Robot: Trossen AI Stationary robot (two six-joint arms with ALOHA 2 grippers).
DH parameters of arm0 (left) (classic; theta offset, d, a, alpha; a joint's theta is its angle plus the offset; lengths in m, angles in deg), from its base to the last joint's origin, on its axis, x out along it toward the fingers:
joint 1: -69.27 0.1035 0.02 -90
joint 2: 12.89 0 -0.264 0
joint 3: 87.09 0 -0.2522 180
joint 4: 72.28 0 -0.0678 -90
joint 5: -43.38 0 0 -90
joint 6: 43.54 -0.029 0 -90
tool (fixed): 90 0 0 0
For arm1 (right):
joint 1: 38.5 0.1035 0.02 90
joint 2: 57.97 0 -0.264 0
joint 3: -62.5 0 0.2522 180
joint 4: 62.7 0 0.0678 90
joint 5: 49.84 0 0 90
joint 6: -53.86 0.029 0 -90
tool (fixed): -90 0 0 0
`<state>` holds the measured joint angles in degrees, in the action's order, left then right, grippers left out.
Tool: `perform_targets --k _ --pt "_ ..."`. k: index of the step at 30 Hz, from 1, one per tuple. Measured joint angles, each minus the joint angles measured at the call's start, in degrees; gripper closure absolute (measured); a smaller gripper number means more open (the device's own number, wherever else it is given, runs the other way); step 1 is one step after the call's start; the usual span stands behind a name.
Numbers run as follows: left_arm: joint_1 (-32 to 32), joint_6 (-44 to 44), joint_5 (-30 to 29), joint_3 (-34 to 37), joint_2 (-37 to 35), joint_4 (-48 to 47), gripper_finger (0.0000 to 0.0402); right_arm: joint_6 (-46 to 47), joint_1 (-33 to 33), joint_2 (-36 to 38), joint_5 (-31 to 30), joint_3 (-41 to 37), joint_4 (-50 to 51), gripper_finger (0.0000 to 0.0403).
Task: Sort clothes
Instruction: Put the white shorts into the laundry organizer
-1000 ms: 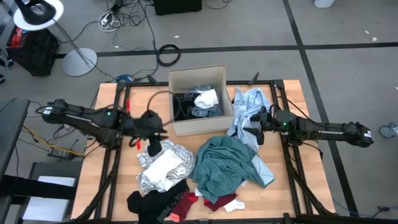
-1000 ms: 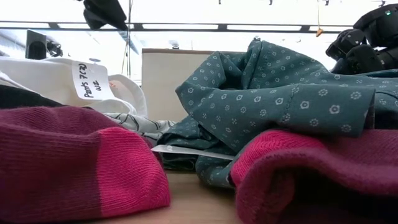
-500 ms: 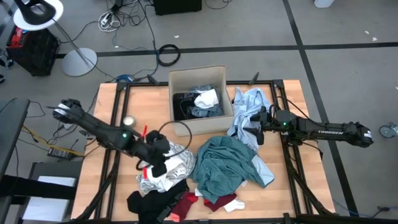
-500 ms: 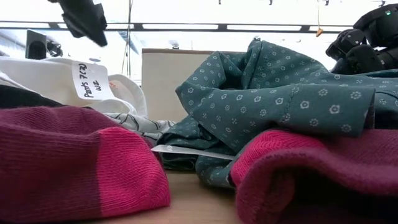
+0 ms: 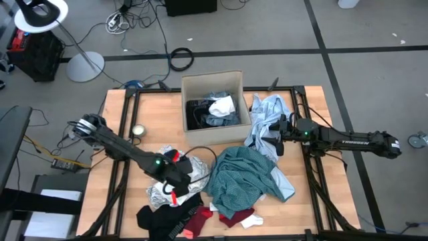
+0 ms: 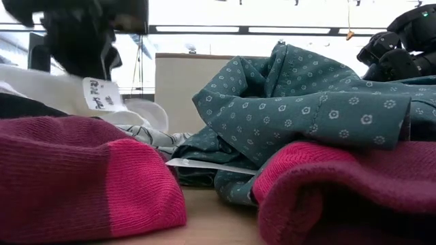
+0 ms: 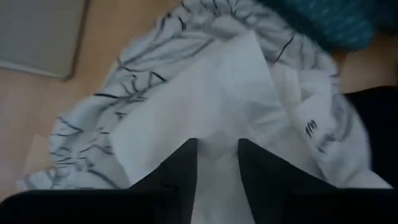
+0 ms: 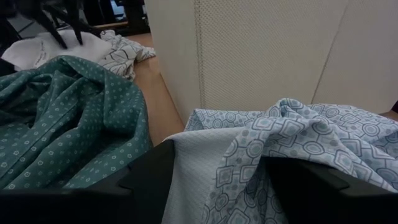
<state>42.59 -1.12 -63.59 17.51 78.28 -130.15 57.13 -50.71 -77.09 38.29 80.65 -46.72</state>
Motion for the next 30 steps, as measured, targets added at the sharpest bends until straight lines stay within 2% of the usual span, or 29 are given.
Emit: perform_targets --k 2,5,7,19,26,30 --pt "0.0 0.9 0.5 0.0 2.1 -0.1 0.0315 0.0 0.0 0.0 0.0 0.0 0.0 0.0149" --pt "0.0 0.0 2.6 0.0 3.3 -0.6 0.0384 0.0 0.0 0.0 0.0 0.0 0.0 0.0149" --pt "0.0 -0.2 3.3 -0.5 2.4 -3.2 0.0394 0.0 0.0 0.0 0.0 0.0 0.0 0.0149" --pt "0.0 0.1 -8.4 -13.1 -10.2 -22.7 0.0401 0.0 0.0 0.0 0.0 0.0 0.0 0.0149" --pt "0.4 -1.1 -16.7 -23.9 -11.7 -33.2 0.0401 0.0 0.0 0.0 0.0 0.0 0.0 0.0149" --pt "2.0 -6.0 -20.8 -31.0 -11.8 -34.4 0.0401 0.0 0.0 0.0 0.0 0.0 0.0 0.0149"
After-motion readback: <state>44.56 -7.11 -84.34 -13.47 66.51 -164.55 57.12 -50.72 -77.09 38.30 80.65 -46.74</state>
